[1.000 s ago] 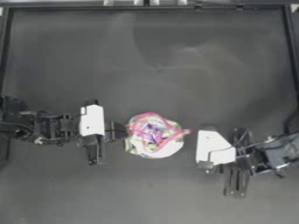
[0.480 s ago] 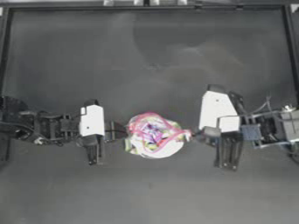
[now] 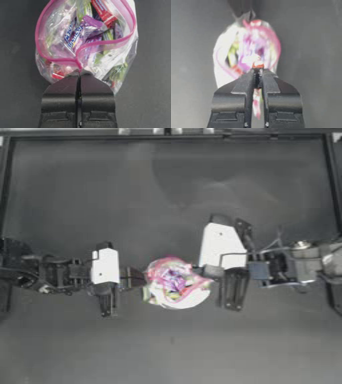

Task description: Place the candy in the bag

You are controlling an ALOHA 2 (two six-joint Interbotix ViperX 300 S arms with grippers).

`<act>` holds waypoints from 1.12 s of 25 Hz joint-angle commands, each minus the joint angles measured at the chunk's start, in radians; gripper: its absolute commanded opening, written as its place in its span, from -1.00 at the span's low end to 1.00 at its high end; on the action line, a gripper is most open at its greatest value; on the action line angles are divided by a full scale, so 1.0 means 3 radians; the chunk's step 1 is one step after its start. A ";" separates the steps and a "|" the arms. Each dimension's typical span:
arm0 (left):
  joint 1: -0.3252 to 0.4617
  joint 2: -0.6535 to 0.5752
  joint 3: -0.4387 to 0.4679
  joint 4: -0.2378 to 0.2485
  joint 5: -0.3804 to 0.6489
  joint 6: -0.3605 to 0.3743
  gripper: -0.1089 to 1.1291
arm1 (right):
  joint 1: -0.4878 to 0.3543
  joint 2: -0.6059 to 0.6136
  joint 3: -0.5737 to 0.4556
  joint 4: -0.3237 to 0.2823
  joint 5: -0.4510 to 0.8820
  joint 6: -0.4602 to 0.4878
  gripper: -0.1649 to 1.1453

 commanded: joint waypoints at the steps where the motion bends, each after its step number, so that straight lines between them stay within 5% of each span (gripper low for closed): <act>1: -0.0010 -0.0164 -0.0026 0.0005 -0.0010 0.0020 -0.68 | -0.0036 0.0107 -0.0133 -0.0041 -0.0097 0.0000 -0.12; 28: -0.0005 -0.0179 -0.0005 0.0005 -0.0010 0.0036 -0.68 | -0.0112 0.0782 -0.0291 -0.0041 -0.0261 -0.0005 -0.11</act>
